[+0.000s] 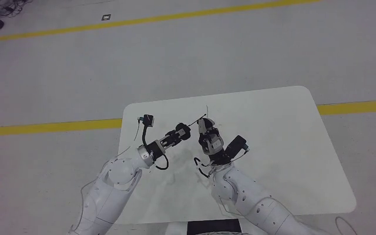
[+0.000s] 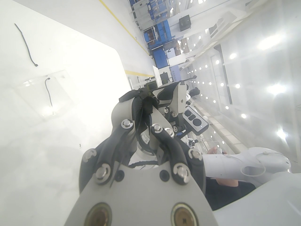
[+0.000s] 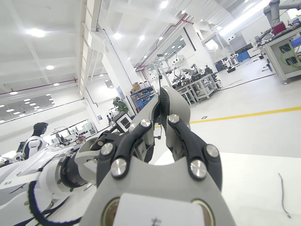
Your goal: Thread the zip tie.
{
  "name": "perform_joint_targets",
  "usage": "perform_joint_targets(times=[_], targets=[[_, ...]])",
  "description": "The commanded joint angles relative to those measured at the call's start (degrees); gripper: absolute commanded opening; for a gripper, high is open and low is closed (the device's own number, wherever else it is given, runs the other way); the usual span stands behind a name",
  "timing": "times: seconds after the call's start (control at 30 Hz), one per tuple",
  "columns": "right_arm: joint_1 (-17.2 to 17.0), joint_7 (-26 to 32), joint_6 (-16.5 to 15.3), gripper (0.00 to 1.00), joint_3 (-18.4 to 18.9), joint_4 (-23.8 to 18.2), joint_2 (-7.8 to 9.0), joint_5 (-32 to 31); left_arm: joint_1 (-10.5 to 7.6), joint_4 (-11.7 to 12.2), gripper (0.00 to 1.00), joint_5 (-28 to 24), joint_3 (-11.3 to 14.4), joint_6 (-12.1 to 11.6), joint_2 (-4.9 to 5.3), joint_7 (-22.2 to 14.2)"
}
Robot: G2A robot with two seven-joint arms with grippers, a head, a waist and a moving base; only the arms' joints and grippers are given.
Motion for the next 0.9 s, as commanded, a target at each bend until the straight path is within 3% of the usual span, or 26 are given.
perform_joint_targets(times=[0.0,0.87], targets=[[-0.1,0.2,-0.1,0.0,0.2,0.0,-0.11,-0.2,0.0,0.0,0.0,0.0,0.0,0.0,0.0,0.0],[-1.7,0.9,-1.3,0.0,2.8,-1.0,-1.27,-2.7,0.0,0.0,0.0,0.0,0.0,0.0,0.0,0.0]])
